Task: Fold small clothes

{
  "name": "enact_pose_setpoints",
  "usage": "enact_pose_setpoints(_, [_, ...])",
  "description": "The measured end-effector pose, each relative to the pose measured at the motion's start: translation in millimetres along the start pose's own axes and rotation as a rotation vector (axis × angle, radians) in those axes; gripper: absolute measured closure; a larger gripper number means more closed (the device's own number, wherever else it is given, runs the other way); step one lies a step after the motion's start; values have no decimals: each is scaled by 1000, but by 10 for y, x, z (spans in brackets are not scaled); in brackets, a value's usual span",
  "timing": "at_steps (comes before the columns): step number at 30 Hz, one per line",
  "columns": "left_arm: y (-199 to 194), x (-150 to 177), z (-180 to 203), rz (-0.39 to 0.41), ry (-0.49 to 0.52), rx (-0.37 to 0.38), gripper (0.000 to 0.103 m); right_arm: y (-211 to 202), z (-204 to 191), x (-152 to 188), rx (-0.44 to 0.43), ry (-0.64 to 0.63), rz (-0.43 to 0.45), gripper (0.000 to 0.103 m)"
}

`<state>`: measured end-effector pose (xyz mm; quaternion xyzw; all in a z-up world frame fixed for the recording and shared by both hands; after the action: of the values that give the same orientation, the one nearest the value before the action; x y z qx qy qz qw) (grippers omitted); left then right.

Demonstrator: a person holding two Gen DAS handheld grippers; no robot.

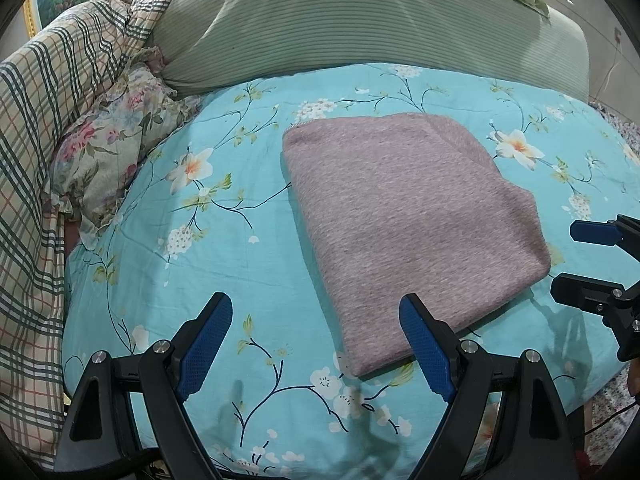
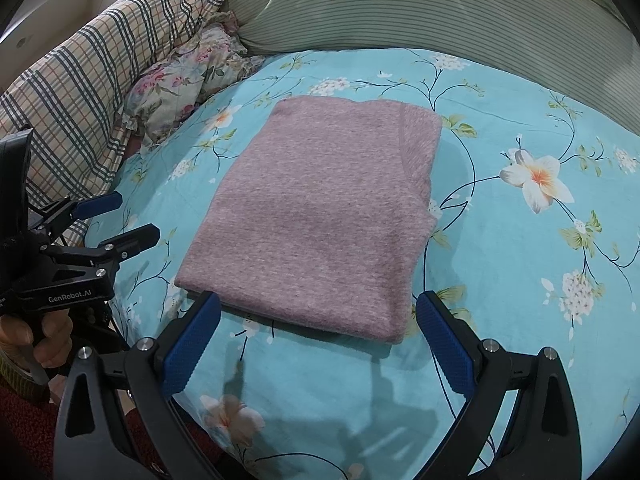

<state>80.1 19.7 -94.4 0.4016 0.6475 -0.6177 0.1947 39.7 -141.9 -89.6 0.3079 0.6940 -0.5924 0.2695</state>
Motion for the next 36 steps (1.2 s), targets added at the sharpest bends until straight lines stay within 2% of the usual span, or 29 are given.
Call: enact_pose_setpoints(36, [-41, -52, 56, 12, 2, -1, 17, -52, -52, -28, -5, -4, 4, 5])
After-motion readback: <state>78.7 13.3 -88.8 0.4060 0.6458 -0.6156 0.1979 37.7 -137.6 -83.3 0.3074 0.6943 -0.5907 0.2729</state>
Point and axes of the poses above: each gripper's, at about its wrist camera, not at the fingertips, and y roughly the way its jaws point, z to its right, x to its underside, the point moved 7 cm from there along y, roughly the way its jaws point, and after that the axes turned 11 degrees about z, right-handed, at the moved point
